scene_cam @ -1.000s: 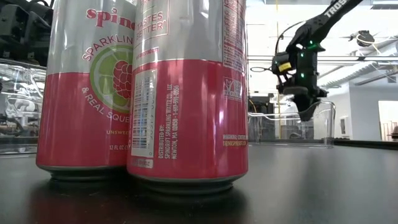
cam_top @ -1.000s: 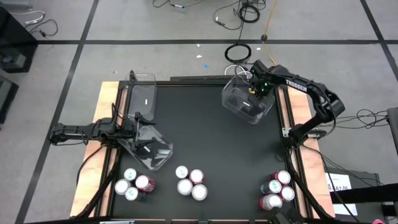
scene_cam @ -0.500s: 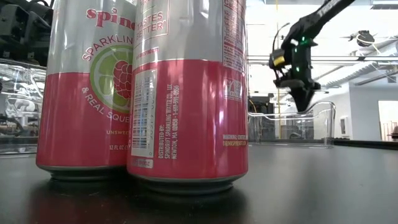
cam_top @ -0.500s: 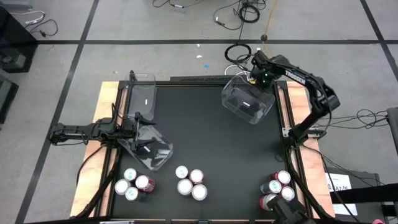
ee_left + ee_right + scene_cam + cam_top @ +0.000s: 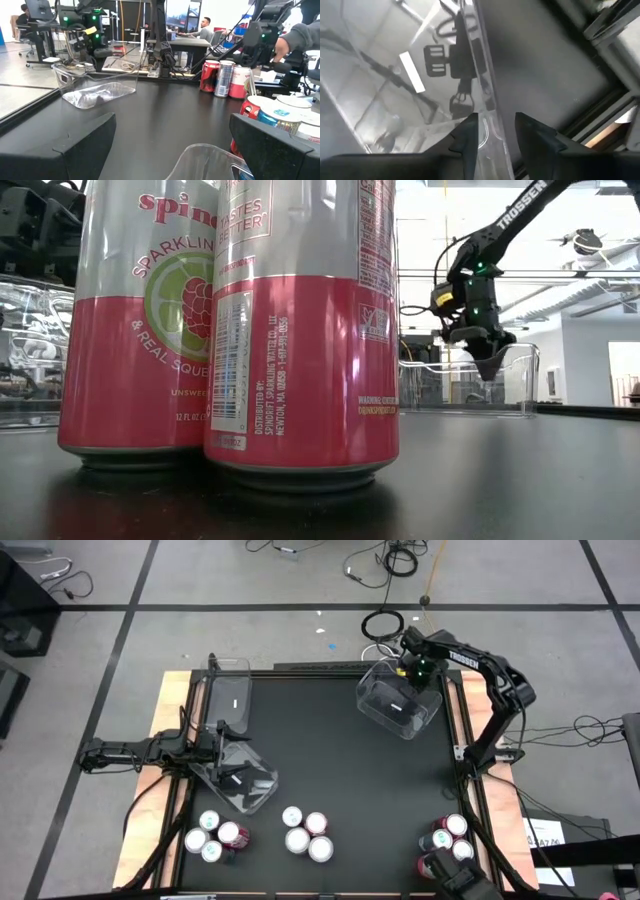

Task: Sort soda cans
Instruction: Move the top right transparent bin to the middle right

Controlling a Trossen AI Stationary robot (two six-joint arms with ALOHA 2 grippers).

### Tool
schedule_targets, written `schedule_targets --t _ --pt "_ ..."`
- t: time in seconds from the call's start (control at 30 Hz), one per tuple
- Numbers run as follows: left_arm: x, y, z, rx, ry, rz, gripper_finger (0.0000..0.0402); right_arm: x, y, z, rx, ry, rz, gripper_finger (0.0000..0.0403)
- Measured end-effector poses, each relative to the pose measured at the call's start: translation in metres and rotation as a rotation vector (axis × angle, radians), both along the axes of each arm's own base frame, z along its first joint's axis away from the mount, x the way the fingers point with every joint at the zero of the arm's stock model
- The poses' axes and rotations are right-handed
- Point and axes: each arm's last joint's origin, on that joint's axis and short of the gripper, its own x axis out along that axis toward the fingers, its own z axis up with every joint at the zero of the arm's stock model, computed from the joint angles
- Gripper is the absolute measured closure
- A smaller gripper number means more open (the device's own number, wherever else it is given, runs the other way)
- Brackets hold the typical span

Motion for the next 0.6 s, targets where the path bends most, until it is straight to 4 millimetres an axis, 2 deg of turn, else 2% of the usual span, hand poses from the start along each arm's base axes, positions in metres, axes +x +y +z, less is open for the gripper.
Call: schedule_targets --t 0.17,0.4,0.6 --pt "0.000 0.000 0.000 0.000 0.000 0.000 0.0004 0.002 0.002 -0.002 0.016 0.002 -0.027 0.0389" --pt "0.000 0.000 0.000 0.000 0.000 0.000 0.0004 0.012 0.019 0.011 0.001 -0.009 -0.196 0.0400" --pt "0.000 0.000 0.000 0.000 0.000 0.000 0.0004 0.031 0.063 0.022 0.015 0.033 -0.276 0.0401"
